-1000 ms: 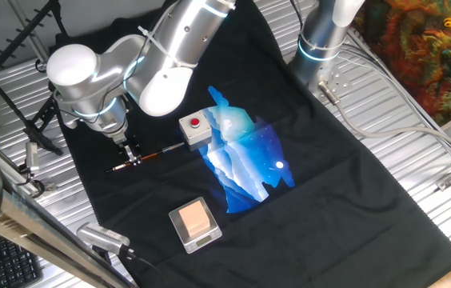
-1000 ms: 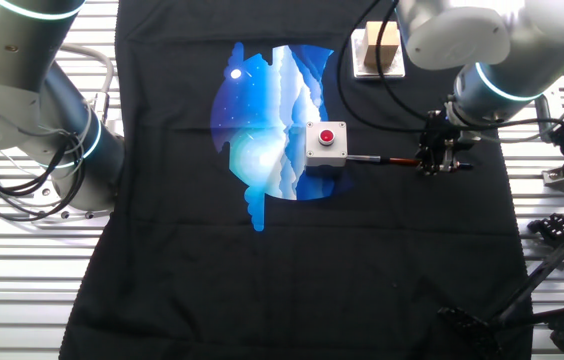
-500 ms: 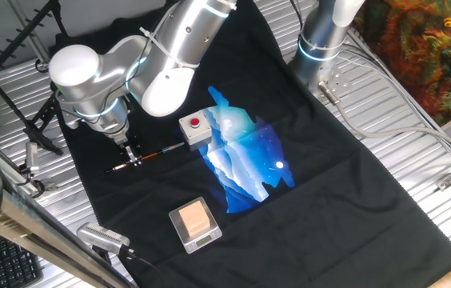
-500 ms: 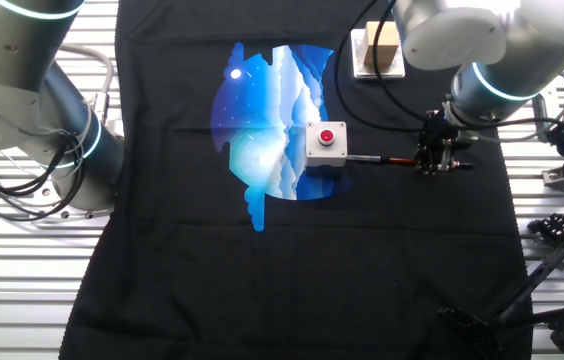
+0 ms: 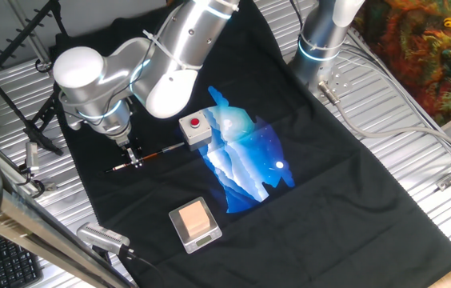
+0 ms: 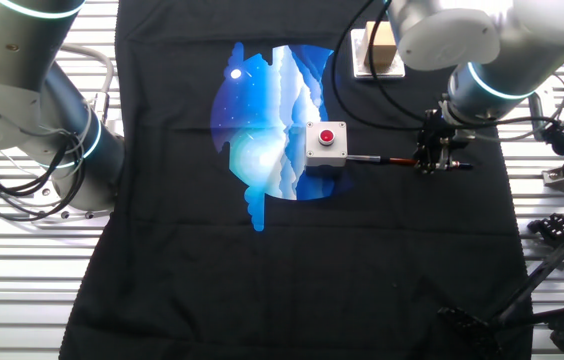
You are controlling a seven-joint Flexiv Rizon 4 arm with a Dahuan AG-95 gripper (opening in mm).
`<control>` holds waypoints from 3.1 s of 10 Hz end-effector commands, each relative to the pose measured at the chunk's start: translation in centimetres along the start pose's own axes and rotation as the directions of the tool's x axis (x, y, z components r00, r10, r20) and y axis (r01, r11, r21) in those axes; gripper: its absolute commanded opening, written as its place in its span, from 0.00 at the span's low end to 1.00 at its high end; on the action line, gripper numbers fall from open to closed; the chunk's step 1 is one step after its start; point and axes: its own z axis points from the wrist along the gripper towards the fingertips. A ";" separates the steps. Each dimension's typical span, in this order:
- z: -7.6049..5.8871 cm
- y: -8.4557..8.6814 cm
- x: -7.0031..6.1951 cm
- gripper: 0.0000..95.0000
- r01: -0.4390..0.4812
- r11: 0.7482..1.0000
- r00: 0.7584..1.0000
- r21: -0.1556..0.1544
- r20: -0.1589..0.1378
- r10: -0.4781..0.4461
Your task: Place the brush on the pen rack
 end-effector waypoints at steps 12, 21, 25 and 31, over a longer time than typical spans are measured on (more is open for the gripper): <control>-0.6 0.4 0.0 0.00 0.012 1.000 1.000 0.018 0.011 -0.012; -8.1 1.1 -3.8 0.00 0.047 0.999 0.999 0.024 0.023 -0.047; -11.2 0.5 -2.9 0.00 0.060 0.997 0.996 0.039 0.059 -0.062; -11.3 0.9 -2.1 0.00 0.046 0.996 0.992 0.070 0.115 -0.054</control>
